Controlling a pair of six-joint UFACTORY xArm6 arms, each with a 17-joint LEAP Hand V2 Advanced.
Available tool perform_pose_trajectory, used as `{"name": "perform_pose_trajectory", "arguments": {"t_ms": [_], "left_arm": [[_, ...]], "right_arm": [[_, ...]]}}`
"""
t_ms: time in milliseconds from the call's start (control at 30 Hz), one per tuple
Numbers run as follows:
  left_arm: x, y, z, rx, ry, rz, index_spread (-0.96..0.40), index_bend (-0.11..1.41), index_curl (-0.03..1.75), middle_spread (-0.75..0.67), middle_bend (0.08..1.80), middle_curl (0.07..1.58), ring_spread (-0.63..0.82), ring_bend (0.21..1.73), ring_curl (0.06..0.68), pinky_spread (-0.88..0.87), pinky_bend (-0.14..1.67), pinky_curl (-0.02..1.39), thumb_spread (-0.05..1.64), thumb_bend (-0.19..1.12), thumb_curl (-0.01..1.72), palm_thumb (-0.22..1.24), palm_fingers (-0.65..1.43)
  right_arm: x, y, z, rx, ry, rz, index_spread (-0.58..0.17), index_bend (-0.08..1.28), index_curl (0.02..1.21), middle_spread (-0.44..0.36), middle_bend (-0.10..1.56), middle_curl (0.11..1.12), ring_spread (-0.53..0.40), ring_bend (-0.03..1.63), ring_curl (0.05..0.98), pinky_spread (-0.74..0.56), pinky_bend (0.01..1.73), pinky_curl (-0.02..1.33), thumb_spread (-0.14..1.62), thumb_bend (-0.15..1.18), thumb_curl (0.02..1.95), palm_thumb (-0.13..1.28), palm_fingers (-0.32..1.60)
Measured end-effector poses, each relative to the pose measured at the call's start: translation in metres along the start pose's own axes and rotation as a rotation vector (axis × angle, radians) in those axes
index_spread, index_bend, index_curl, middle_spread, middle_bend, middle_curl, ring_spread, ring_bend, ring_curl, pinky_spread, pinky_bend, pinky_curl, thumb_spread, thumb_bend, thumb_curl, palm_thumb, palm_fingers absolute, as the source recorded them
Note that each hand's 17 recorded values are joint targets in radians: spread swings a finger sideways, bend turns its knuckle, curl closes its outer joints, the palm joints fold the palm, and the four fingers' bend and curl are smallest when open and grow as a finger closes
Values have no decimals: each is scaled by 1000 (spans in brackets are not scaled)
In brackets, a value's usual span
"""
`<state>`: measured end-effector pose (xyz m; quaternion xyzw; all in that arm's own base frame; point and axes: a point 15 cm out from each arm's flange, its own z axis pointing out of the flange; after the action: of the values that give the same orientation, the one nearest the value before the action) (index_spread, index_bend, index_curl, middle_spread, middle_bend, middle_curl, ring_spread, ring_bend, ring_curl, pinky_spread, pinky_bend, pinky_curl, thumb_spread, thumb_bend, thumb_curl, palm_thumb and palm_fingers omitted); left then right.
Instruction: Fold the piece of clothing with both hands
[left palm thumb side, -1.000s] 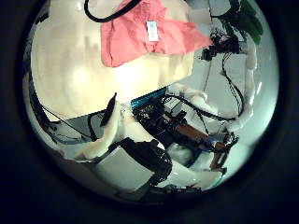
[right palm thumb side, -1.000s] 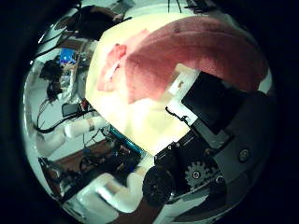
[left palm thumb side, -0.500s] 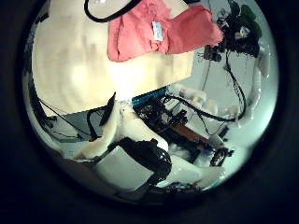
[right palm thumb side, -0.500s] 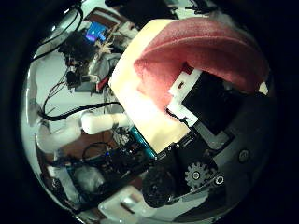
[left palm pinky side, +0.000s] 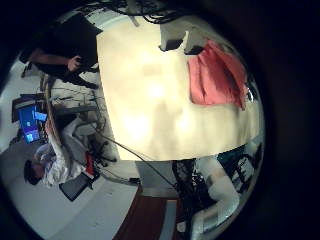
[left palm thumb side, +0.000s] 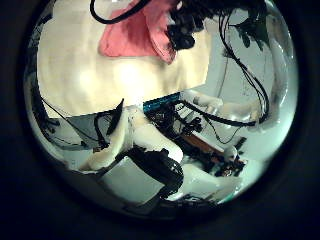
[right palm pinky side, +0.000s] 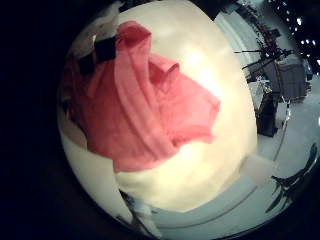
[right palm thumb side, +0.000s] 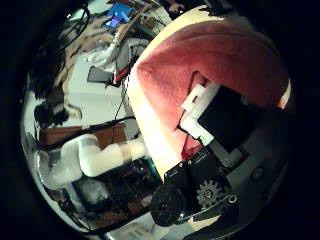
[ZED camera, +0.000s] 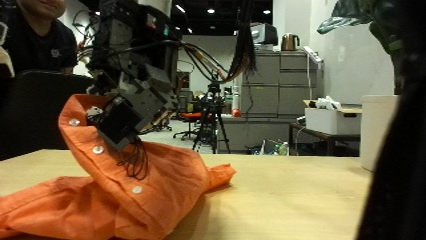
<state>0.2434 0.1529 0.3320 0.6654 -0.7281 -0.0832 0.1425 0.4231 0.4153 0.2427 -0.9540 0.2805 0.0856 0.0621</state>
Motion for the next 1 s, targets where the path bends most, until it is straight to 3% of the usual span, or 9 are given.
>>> {"name": "perform_pose_trajectory", "arguments": {"t_ms": [67,100,167,333,567,667,800,900,1000], "left_arm": [[0,1,0,0,-1,-1,170,152,263,294,201,348,484,528,213,398,359,309,1071,-22,321,559,44],[1,1,0,0,-1,0,170,152,263,294,201,348,484,528,213,398,359,309,1071,-22,321,559,44],[1,1,1,-1,0,4,170,151,263,295,201,348,484,527,213,397,361,310,1071,-22,321,559,45],[4,0,0,3,0,7,170,151,262,296,200,348,483,530,214,396,361,311,1071,-22,321,559,46],[13,1,-4,4,-14,19,170,152,262,296,200,349,482,531,216,396,361,312,1071,-22,322,559,45],[19,1,-9,17,-31,18,170,152,263,296,200,349,482,528,216,396,362,313,1071,-22,322,559,44],[41,-1,-16,42,-64,30,170,155,264,296,201,348,487,524,214,396,360,312,1075,-23,320,551,47],[59,-5,-21,64,-88,48,168,157,266,297,204,349,487,525,213,395,355,311,1079,-25,316,538,57],[89,-4,-27,85,-108,78,167,159,269,295,204,348,484,525,213,392,352,311,1082,-22,315,534,67]], "right_arm": [[9,1,-1,6,0,13,-284,526,729,-108,1079,690,-241,1306,632,-421,1048,665,1339,-27,602,790,250],[13,2,-2,9,-1,18,-311,465,678,-92,958,651,-225,1269,614,-356,1027,658,1347,-24,580,777,71],[22,5,-10,28,-18,44,-368,364,562,-53,727,551,-169,1146,544,-192,1014,614,1349,-19,537,760,-90],[40,15,-52,90,-5,76,-438,222,442,13,435,420,17,893,426,136,972,550,1306,-14,484,763,-125],[46,54,-122,168,26,131,-437,191,400,38,366,379,118,721,341,333,762,445,1254,-10,450,792,-22],[35,85,-128,91,-2,191,-419,189,394,42,356,372,140,689,325,369,702,412,1235,-10,446,807,-12],[24,159,-158,-67,10,290,-392,190,383,72,306,352,196,517,267,409,571,350,1221,-24,417,780,-51],[18,198,-195,-71,60,347,-383,178,369,78,274,342,213,464,250,412,514,327,1222,-23,400,756,-32],[8,243,-203,-109,61,405,-379,178,359,81,250,334,231,415,235,406,461,308,1225,-24,380,730,-26]]}}
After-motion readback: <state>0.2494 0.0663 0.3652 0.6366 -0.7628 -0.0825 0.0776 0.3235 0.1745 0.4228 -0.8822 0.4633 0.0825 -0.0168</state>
